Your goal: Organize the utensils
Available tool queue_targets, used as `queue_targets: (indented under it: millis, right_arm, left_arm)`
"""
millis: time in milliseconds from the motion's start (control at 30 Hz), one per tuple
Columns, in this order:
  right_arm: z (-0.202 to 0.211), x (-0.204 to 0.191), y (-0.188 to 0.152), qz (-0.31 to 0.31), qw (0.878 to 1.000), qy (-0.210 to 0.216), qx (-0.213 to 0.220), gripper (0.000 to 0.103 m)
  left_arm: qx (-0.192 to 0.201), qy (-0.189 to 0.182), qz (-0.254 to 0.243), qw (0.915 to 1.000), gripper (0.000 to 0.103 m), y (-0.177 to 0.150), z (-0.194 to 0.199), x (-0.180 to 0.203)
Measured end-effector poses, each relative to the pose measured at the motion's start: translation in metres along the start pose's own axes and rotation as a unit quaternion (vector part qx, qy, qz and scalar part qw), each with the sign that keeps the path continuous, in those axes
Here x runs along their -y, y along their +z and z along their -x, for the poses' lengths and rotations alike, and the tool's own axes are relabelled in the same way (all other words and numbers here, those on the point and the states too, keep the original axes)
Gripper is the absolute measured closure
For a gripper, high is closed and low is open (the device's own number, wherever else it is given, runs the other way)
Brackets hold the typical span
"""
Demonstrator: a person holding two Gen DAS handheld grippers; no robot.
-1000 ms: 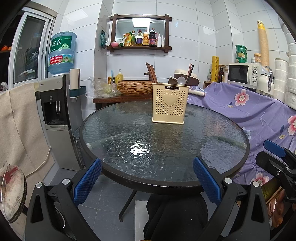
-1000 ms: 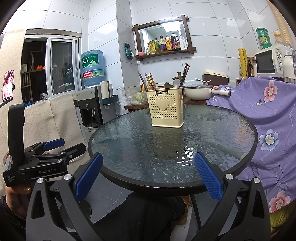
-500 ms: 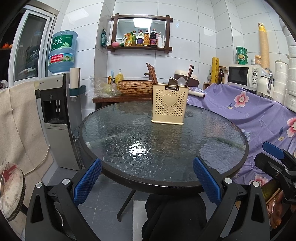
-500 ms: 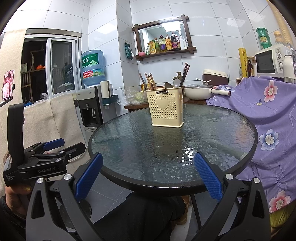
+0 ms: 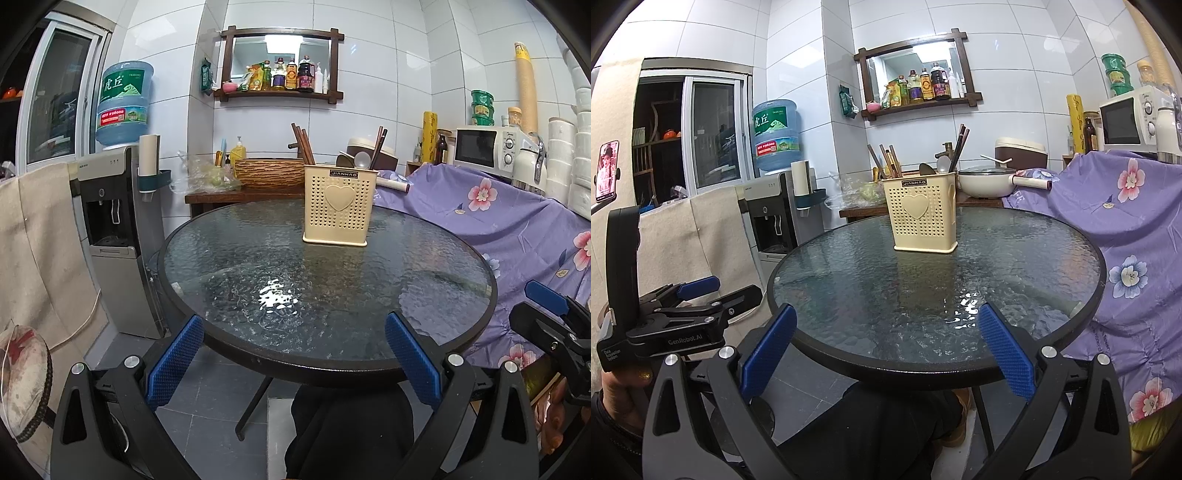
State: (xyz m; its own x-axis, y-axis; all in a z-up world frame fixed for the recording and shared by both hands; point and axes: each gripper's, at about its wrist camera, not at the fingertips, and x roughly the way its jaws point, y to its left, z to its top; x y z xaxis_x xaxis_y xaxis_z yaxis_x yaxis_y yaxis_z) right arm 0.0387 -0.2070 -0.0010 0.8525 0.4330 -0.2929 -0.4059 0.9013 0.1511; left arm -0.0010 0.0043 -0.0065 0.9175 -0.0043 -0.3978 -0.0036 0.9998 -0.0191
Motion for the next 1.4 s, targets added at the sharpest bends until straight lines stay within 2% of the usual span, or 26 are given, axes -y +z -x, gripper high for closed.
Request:
queue_targets:
  millis: [1400]
  right_arm:
    - [-0.0004, 0.0003, 0.001, 0.0, 1.0, 0.0, 0.0, 0.006]
  left_arm:
    - [0.003, 0.0, 0.008, 1.0, 0.006, -0.0039, 0.0011, -0.0023]
